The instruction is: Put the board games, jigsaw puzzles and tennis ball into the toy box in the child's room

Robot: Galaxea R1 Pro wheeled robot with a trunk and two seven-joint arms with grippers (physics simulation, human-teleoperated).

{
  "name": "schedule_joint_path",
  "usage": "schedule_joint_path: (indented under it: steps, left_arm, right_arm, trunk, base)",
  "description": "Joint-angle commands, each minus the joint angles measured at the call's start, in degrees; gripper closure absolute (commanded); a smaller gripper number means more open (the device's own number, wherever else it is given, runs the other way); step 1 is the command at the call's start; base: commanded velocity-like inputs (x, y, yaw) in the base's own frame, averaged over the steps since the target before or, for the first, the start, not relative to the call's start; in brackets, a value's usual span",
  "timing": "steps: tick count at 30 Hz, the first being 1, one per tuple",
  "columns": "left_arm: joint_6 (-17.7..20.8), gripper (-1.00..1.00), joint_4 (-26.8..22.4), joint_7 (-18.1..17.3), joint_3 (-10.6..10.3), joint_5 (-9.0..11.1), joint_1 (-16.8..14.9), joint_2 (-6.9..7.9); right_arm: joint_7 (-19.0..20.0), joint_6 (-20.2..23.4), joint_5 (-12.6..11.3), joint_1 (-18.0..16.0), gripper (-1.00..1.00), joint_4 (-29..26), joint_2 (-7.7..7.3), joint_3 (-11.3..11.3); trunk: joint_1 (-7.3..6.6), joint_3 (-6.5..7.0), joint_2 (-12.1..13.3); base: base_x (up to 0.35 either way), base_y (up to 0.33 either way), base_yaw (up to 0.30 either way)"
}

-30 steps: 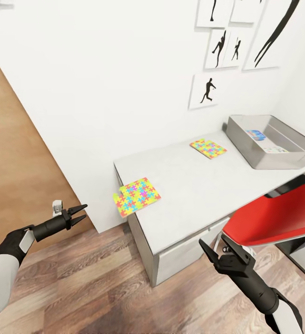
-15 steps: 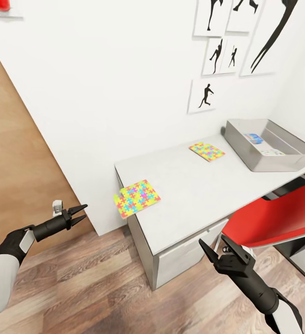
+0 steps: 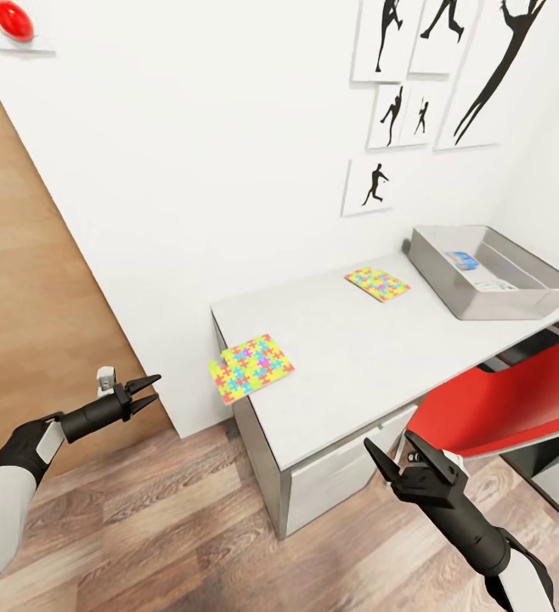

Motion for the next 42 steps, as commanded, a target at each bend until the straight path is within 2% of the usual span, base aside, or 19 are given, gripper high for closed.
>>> schedule_joint_path:
  steps: [1,8,23,42]
  left_arm:
    - [0.59,-1.00,0.02,-0.17,0.20,-0.06,-0.04,-0.01]
    - [0.57,-1.00,0.02,-0.17,0.20,-0.06,-0.04,-0.01]
    - [0.57,-1.00,0.02,-0.22,0.20,-0.06,-0.04,0.03]
    - [0.57,-1.00,0.02,-0.52,0.20,0.02,-0.04,0.13]
  right_arm:
    - [0.17,0.18,0.09,-0.03,-1.00,0.00,0.02,-0.05]
    - [0.20,0.18,0.07,-0.03,-1.00,0.00,0.02,-0.05]
    - [0.14,0.18,0.12,-0.03,-1.00,0.00,0.02,0.01]
    - [0.14,0.13,0.14,-0.03,-1.00,0.00,0.04,0.20]
  trunk:
    - [0.00,0.06,-0.02]
    - [0.00,0.62,-0.02]
    - [0.00,0.83,-0.02]
    - [0.00,2.52,-0.02]
  base:
    - [0.000,0.000,0.000]
    - [0.000,0.000,0.000]
    - [0.000,0.000,0.000]
    - [0.000,0.000,0.000]
